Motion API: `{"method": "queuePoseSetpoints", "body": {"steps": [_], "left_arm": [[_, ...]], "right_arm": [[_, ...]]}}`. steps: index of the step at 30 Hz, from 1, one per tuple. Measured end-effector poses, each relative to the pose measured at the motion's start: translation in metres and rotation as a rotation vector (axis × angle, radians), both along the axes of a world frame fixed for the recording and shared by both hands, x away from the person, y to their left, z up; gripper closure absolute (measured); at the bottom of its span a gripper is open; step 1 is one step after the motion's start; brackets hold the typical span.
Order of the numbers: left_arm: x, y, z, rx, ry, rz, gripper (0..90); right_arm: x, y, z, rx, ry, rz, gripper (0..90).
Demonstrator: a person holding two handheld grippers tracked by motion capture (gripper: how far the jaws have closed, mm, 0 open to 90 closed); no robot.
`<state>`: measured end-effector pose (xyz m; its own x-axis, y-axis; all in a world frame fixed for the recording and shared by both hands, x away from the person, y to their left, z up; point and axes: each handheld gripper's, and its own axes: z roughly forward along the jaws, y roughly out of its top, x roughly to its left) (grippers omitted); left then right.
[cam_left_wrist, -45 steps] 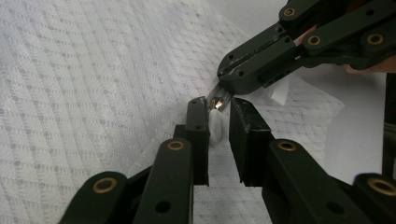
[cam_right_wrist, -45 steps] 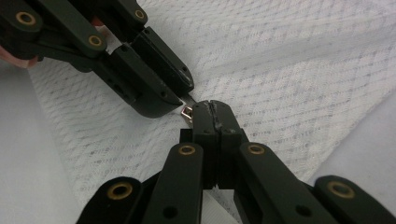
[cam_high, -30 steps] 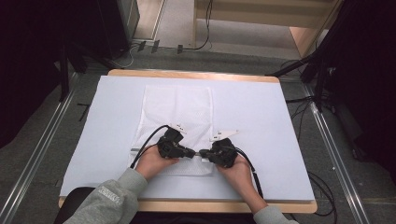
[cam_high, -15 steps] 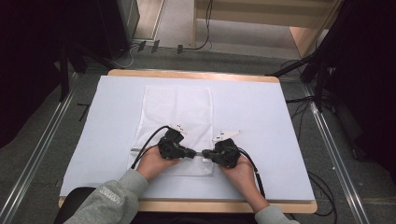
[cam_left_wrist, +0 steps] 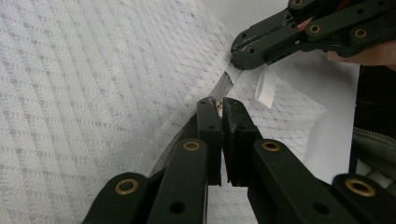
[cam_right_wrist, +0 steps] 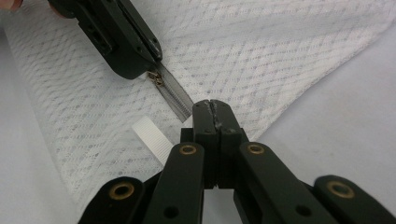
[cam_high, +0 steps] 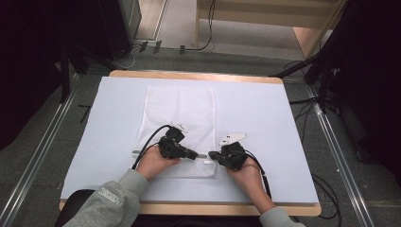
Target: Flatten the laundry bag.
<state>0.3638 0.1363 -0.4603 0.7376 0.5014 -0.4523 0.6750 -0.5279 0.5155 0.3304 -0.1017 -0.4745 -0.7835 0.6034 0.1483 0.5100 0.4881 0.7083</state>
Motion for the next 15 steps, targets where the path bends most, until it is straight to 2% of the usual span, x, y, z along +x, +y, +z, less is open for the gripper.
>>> {"method": "queuePoseSetpoints", "body": {"steps": [2, 4, 6, 8, 15], "left_arm": [[0.001, 0.0, 0.0, 0.003, 0.005, -0.002, 88.1], [0.001, 0.002, 0.001, 0.025, -0.006, 0.002, 88.0], [0.003, 0.008, 0.002, 0.028, 0.006, 0.006, 88.1], [0.004, 0.014, 0.004, 0.019, 0.019, 0.01, 88.1], [0.006, 0.028, 0.008, 0.015, 0.027, 0.011, 88.0]], "right_arm": [[0.0, -0.001, 0.0, 0.009, 0.004, -0.002, 90.0], [0.001, -0.001, -0.001, 0.011, 0.01, -0.003, 90.0], [0.001, -0.001, -0.001, 0.015, 0.01, -0.002, 90.0], [0.001, -0.002, -0.001, 0.016, 0.009, 0.001, 90.0], [0.001, -0.002, -0.001, 0.02, 0.011, -0.002, 90.0]]}}
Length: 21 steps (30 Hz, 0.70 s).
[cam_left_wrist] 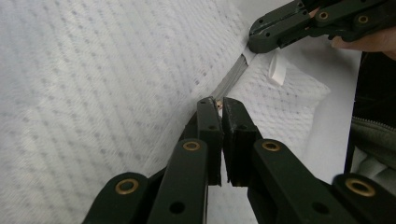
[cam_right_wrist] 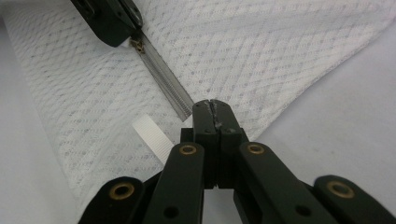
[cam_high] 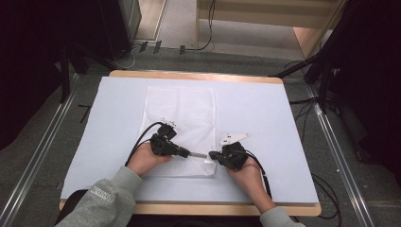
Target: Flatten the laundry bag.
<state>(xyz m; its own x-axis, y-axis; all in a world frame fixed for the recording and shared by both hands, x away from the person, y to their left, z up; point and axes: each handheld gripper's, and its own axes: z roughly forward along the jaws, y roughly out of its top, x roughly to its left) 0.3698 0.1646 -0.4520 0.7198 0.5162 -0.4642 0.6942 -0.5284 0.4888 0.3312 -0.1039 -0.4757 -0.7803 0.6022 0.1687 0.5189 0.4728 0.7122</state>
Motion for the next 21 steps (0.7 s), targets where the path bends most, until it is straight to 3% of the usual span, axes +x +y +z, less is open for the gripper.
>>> {"method": "queuePoseSetpoints", "body": {"steps": [12, 21], "left_arm": [[0.001, 0.013, 0.006, 0.016, -0.015, -0.008, 88.0], [0.004, 0.035, 0.01, -0.002, -0.002, 0.002, 88.0]], "right_arm": [[0.0, -0.001, 0.0, 0.006, 0.007, -0.004, 90.0], [0.001, -0.001, -0.001, 0.01, 0.007, -0.002, 90.0]]}}
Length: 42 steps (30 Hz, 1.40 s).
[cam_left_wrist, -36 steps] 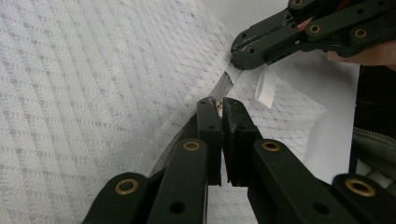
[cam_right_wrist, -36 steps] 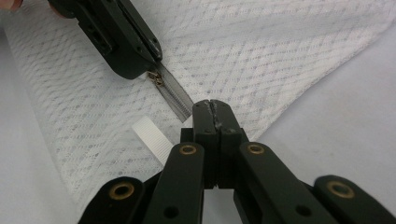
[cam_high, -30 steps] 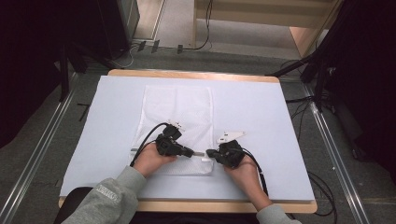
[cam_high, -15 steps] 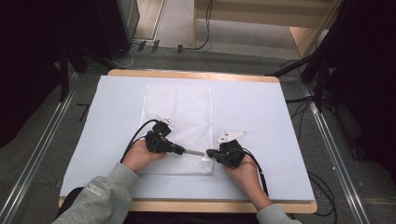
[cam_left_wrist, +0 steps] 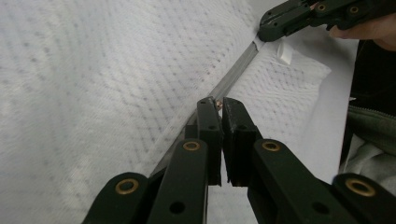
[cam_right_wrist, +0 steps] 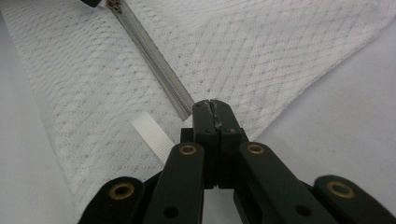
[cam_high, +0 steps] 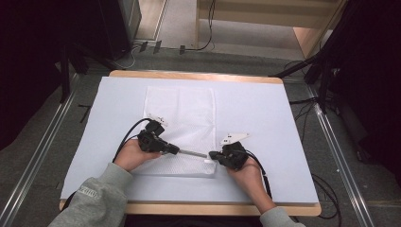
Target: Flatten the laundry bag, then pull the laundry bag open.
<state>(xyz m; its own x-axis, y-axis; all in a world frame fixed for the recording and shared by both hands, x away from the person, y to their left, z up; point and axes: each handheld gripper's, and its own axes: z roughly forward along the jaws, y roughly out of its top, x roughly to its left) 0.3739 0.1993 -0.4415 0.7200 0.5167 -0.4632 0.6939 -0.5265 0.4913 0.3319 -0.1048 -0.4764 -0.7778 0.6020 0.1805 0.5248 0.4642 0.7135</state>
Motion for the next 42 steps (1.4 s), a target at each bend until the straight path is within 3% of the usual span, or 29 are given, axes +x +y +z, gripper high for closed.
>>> {"method": "queuePoseSetpoints", "body": {"steps": [15, 42], "left_arm": [[0.0, 0.019, 0.001, -0.004, 0.01, 0.016, 88.0], [0.0, 0.029, 0.001, 0.01, 0.021, 0.018, 87.9]], "right_arm": [[0.001, -0.001, 0.0, 0.006, 0.005, -0.001, 90.0], [0.001, -0.001, 0.0, 0.007, 0.01, -0.003, 90.0]]}}
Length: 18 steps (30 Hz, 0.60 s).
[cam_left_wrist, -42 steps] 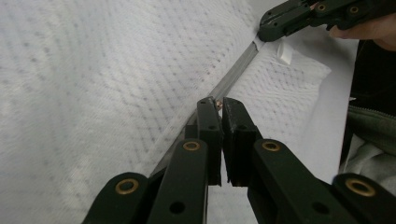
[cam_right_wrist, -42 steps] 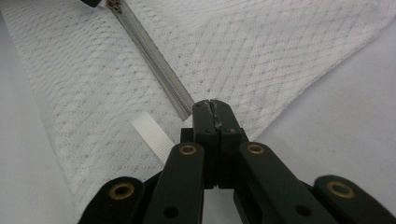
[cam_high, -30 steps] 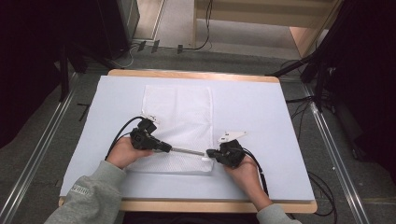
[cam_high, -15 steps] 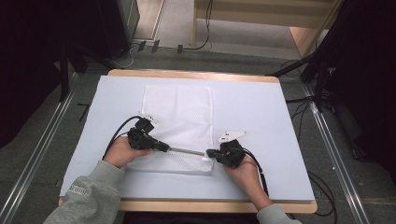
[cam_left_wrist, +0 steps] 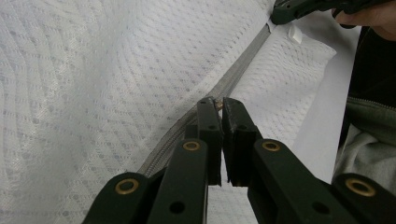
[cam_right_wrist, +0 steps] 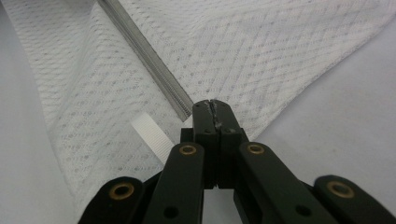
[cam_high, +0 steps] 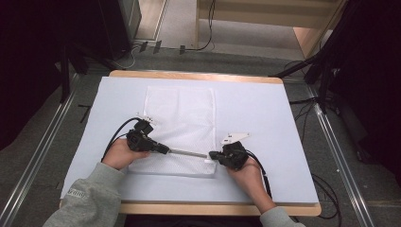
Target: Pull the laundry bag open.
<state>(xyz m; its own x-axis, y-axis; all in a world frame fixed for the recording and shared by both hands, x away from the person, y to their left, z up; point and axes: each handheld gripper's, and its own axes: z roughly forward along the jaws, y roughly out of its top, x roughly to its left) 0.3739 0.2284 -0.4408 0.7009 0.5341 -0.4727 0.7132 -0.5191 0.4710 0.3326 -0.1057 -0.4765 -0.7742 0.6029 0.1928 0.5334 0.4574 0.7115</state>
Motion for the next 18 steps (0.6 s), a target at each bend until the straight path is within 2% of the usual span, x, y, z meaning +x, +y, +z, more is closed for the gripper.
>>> {"method": "queuePoseSetpoints", "body": {"steps": [18], "left_arm": [[0.0, 0.02, 0.001, -0.006, 0.012, 0.025, 87.9]], "right_arm": [[0.0, 0.0, 0.0, -0.001, -0.006, 0.003, 90.0]]}}
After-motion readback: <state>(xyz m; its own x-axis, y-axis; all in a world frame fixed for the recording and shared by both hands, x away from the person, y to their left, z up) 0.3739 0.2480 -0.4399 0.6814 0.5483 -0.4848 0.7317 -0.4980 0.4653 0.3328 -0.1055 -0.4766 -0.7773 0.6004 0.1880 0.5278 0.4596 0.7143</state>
